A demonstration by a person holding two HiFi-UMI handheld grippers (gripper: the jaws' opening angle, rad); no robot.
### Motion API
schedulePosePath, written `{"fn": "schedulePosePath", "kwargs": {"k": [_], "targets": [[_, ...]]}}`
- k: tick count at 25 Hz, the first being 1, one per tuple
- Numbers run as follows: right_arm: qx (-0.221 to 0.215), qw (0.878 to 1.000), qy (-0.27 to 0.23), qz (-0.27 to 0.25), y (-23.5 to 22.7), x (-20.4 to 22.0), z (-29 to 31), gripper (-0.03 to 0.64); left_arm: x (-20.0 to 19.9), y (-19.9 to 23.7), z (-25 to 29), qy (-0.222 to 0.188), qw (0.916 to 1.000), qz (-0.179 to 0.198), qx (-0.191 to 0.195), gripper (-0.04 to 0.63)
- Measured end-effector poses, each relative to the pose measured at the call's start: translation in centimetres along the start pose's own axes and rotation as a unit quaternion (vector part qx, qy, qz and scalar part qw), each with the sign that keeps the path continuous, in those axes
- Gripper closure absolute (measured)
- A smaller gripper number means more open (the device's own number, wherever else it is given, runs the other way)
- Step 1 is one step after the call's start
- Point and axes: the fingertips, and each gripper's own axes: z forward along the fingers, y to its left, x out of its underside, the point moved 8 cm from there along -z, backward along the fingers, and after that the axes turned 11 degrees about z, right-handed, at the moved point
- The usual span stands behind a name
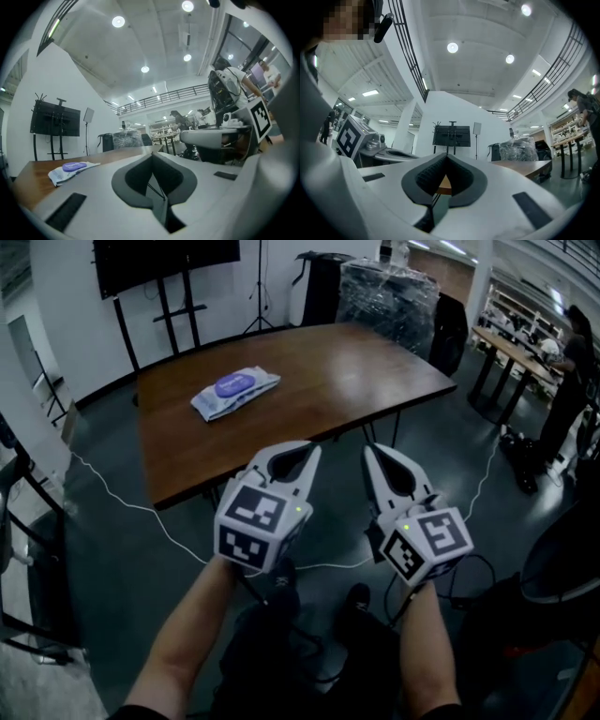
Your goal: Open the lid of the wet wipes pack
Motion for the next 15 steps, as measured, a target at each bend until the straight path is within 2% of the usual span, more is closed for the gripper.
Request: {"fn": "schedulePosePath", "kwargs": {"k": [7, 15], "targets": [[-0.058, 0.998, 0.016, -0.011, 0.7, -0.4, 7.3, 0.606, 1.2, 6.5, -0.3, 0.033, 0.9972, 0.011, -0.066, 0.589], [-0.108, 0.993, 0.042, -0.038, 1.6, -0.2, 14.4, 0.606, 2.3, 12.3, 0.3, 0.067, 0.9920, 0.026, -0.104, 0.589]]}}
